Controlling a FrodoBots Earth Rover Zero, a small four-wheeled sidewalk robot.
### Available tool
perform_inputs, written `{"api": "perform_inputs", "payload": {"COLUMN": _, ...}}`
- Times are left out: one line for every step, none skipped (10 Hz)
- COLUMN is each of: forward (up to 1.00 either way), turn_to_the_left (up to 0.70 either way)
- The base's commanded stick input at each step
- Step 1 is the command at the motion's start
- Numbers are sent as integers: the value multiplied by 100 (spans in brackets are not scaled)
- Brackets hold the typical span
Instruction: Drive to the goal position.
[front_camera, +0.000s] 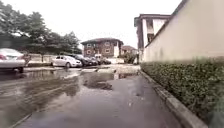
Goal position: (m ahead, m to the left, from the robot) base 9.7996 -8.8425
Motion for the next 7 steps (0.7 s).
{"api": "perform_inputs", "payload": {"forward": 70, "turn_to_the_left": 0}}
{"api": "perform_inputs", "payload": {"forward": 70, "turn_to_the_left": 0}}
{"api": "perform_inputs", "payload": {"forward": 70, "turn_to_the_left": 0}}
{"api": "perform_inputs", "payload": {"forward": 70, "turn_to_the_left": 0}}
{"api": "perform_inputs", "payload": {"forward": 70, "turn_to_the_left": 0}}
{"api": "perform_inputs", "payload": {"forward": 70, "turn_to_the_left": 0}}
{"api": "perform_inputs", "payload": {"forward": 70, "turn_to_the_left": 0}}
